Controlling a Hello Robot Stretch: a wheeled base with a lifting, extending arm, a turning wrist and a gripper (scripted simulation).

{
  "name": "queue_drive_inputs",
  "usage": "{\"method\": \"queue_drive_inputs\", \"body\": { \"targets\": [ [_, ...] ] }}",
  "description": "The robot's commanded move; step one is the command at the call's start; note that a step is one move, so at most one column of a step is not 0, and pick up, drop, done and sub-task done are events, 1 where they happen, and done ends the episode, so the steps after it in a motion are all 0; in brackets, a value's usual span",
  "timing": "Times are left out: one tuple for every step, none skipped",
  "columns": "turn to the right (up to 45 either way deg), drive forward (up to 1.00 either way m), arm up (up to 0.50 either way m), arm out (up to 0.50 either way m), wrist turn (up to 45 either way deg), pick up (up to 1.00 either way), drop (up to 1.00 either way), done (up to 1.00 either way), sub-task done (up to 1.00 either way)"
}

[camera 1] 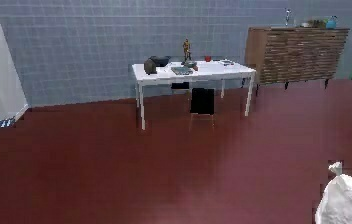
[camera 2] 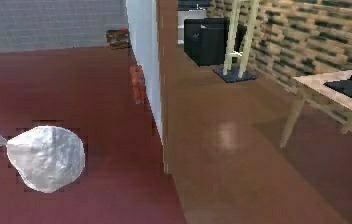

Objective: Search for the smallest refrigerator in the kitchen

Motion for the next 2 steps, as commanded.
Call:
{"method": "queue_drive_inputs", "body": {
  "targets": [
    [-42.0,0.00,0.00,0.00,0.0,0.00,0.00,0.00,0.00],
    [0.0,1.00,0.00,0.00,0.0,0.00,0.00,0.00,0.00]
  ]
}}
